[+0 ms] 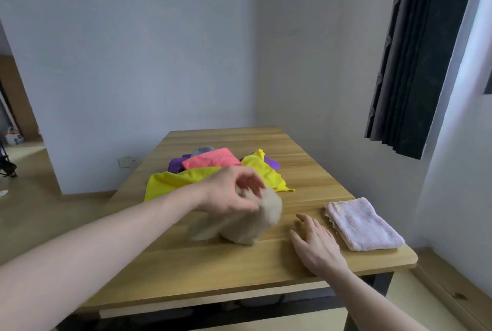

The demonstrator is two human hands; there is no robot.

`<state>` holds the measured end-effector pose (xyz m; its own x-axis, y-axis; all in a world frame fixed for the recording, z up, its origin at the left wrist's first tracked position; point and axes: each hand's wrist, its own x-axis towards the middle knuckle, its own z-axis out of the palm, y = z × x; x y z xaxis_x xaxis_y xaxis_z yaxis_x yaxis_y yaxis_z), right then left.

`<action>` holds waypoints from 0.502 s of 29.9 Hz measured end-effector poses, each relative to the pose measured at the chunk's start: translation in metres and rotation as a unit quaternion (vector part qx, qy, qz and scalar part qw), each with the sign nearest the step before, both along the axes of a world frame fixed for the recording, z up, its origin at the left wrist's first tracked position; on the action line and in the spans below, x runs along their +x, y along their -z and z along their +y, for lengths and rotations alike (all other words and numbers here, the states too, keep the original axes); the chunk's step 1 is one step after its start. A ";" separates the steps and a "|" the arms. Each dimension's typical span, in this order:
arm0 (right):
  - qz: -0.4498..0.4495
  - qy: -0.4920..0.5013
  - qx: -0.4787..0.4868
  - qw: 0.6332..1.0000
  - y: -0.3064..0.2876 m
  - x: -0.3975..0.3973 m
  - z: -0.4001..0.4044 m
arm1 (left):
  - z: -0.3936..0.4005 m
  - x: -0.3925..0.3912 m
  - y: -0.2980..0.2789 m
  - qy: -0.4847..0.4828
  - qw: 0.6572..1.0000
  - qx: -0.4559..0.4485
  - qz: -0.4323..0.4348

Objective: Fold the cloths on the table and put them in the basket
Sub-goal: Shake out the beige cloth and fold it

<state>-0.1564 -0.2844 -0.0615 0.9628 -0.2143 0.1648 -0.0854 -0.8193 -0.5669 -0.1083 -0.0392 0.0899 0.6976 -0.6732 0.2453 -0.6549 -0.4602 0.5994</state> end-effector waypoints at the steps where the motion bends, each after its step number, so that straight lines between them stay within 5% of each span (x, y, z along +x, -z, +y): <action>1: -0.001 0.000 0.002 1.000 0.000 0.000 0.000 | 0.002 -0.005 0.007 0.026 0.997 0.058 0.055; 3: -0.003 0.002 0.004 1.000 0.000 0.000 -0.001 | 0.010 -0.003 0.023 0.009 0.991 0.102 0.084; 8: -0.009 -0.001 -0.005 1.000 0.005 0.003 -0.002 | 0.037 0.018 0.054 -0.148 0.967 0.206 -0.003; 15: -0.025 -0.029 0.002 0.999 0.003 0.002 -0.004 | 0.043 0.020 0.078 -0.101 0.947 0.304 0.022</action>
